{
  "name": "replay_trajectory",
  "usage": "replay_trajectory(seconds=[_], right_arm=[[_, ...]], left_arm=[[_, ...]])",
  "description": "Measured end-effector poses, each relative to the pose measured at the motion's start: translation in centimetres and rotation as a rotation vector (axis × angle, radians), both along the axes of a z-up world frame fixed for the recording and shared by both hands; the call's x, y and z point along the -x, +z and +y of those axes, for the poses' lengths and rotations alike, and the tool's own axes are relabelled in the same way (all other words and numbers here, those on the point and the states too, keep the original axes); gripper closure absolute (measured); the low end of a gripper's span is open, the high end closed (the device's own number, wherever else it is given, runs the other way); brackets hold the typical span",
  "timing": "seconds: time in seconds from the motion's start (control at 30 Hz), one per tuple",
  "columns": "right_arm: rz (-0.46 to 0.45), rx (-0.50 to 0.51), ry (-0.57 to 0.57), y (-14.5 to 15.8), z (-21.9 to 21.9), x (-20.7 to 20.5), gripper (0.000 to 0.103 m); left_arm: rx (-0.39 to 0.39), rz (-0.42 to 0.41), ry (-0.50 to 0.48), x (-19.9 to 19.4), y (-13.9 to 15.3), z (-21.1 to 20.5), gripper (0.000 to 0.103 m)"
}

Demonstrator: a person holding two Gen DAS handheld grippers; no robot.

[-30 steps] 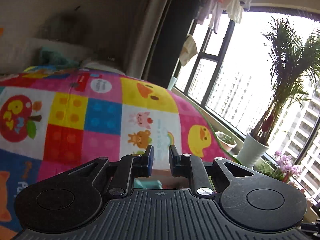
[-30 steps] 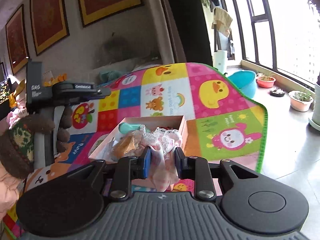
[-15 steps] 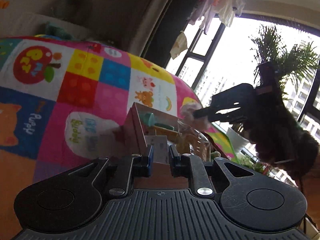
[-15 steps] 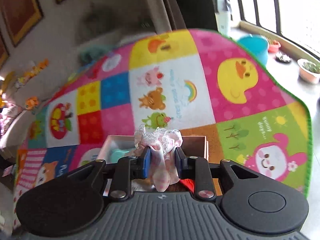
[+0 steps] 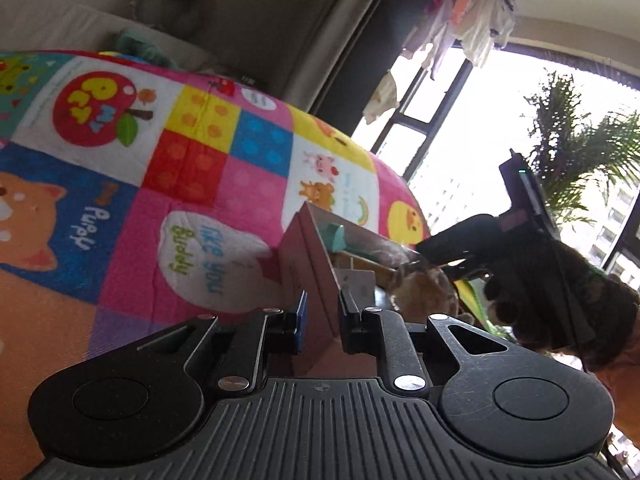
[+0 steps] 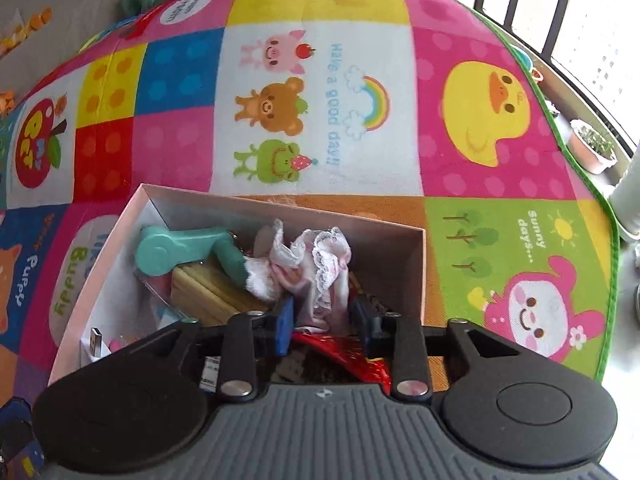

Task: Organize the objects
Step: 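Drop the pink lace cloth into the pink box with the right gripper, then lower the teal toy into the pink box and open the left gripper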

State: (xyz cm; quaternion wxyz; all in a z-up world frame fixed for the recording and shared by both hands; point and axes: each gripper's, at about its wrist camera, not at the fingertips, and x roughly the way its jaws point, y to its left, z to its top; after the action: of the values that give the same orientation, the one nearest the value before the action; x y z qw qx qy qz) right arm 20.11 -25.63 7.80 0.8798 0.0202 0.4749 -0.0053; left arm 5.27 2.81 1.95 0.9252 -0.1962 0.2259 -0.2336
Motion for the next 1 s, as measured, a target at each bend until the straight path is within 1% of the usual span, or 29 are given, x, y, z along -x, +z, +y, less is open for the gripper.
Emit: replay_trajectory(seconds=[0.1,0.13,0.2,0.27,0.3,0.37,0.43,0.5,0.53,0.57,0.63,0.67,0.7,0.73,0.77,0.8,0.87,0.93,1.0], right_arm=[[-0.06,-0.045,0.001,1.5,-1.1,1.9,0.06],[-0.093,-0.041,0.009,2.2,-1.4,2.8,0.06],[-0.157,-0.022,0.021,3.6,-1.8,4.8,0.056],[-0.216,-0.027,0.025,4.8,-2.5,7.5,0.043],[-0.243,-0.038,0.03,5.2,-2.8,9.0,0.041],[-0.294,-0.035,0.056,5.4,-3.1,12.2,0.041],[-0.333,-0.011,0.093,4.7,-3.1,15.2,0.041],[-0.337,0.005,0.138,3.5,-2.8,17.4,0.041],[-0.33,0.01,0.159,2.6,-2.6,18.2,0.041],[-0.322,0.018,0.176,1.8,-2.3,18.8,0.041],[-0.31,0.052,0.201,0.0,-1.6,19.6,0.041],[-0.306,0.07,0.206,-0.9,-1.2,19.9,0.041],[-0.303,0.084,0.21,-1.7,-1.0,19.9,0.041],[-0.299,0.09,0.214,-2.4,-0.7,19.8,0.042],[-0.295,0.09,0.22,-2.9,-0.5,19.6,0.043],[-0.294,0.091,0.222,-3.3,-0.2,19.4,0.045],[-0.297,0.09,0.219,-3.7,0.3,18.8,0.048],[-0.294,0.063,0.215,-3.7,1.0,18.4,0.046],[-0.3,0.053,0.23,-3.7,2.0,18.2,0.046]], left_arm=[[-0.024,-0.008,0.028,0.3,0.9,-0.1,0.085],[-0.035,-0.009,0.034,0.3,1.2,-0.2,0.085],[-0.051,-0.007,0.033,0.3,1.9,-0.6,0.085],[-0.079,-0.003,0.024,0.2,2.5,-1.4,0.085],[-0.1,-0.004,0.021,0.1,2.9,-1.9,0.085],[-0.158,-0.002,0.006,-0.5,3.8,-3.1,0.085],[-0.254,0.03,-0.005,-1.8,4.3,-5.0,0.085],[-0.354,0.083,0.005,-3.3,4.2,-6.8,0.085],[-0.401,0.119,0.029,-4.1,4.0,-7.4,0.083],[-0.435,0.153,0.048,-4.8,3.7,-7.8,0.076],[-0.488,0.209,0.051,-5.6,3.0,-8.4,0.073],[-0.505,0.22,0.056,-5.7,2.7,-8.5,0.07],[-0.523,0.211,0.062,-5.5,2.8,-8.6,0.068],[-0.543,0.21,0.067,-5.4,2.8,-8.6,0.062],[-0.549,0.215,0.073,-5.5,2.8,-8.4,0.056],[-0.545,0.227,0.078,-5.6,2.8,-8.1,0.052],[-0.536,0.245,0.083,-5.8,2.8,-7.4,0.041],[-0.539,0.244,0.102,-5.7,2.8,-6.6,0.04],[-0.551,0.235,0.132,-5.6,2.8,-5.7,0.039]])
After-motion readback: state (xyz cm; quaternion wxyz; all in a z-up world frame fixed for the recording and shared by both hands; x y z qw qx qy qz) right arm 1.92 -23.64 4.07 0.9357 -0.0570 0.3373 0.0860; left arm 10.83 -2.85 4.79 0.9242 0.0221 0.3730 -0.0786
